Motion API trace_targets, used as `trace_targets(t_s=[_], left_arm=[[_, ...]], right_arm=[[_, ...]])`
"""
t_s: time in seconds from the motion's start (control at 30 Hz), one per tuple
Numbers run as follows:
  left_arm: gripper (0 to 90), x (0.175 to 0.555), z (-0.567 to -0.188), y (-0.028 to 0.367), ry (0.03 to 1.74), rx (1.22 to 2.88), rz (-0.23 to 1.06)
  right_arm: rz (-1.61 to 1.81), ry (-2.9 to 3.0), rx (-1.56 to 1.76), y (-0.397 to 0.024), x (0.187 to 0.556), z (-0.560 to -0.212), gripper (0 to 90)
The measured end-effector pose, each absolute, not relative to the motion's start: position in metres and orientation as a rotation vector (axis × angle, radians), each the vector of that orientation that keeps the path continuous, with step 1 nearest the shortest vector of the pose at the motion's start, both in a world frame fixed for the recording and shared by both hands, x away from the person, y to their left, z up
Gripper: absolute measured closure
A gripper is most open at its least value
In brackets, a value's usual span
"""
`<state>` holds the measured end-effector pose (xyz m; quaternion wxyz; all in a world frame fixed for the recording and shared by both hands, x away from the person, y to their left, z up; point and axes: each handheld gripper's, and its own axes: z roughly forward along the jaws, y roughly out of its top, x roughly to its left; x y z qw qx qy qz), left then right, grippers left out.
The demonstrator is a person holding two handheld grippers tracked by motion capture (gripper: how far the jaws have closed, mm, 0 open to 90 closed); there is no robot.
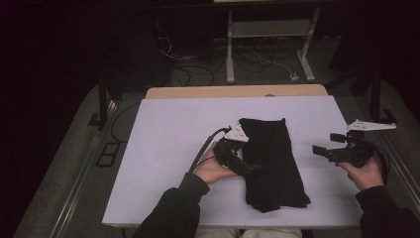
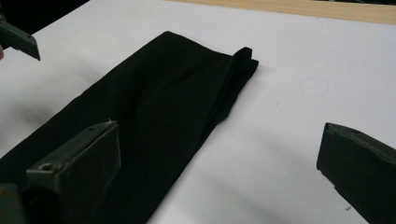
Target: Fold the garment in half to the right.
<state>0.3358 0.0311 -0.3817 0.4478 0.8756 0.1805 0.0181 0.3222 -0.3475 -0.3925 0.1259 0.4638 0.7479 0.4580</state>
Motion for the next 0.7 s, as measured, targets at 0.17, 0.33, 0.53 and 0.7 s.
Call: trace_targets(t_s=[0.17, 0.33, 0.53, 0.7], left_arm=[[0.0, 0.336, -0.383, 0.039, 0.461, 2.167, 0.056], [0.0, 0.336, -0.383, 0.048, 0.480, 2.157, 0.065], [0.0, 0.337, -0.384, 0.062, 0.506, 2.151, 0.082], [0.0, 0.337, -0.384, 0.074, 0.526, 2.129, 0.088]], right_arm=[[1.327, 2.181, 1.345, -0.346, 0.318, -0.393, 0.0], [1.326, 2.190, 1.343, -0.347, 0.315, -0.396, 0.0], [1.331, 2.188, 1.331, -0.347, 0.309, -0.396, 0.0], [1.331, 2.189, 1.324, -0.347, 0.304, -0.396, 0.0]])
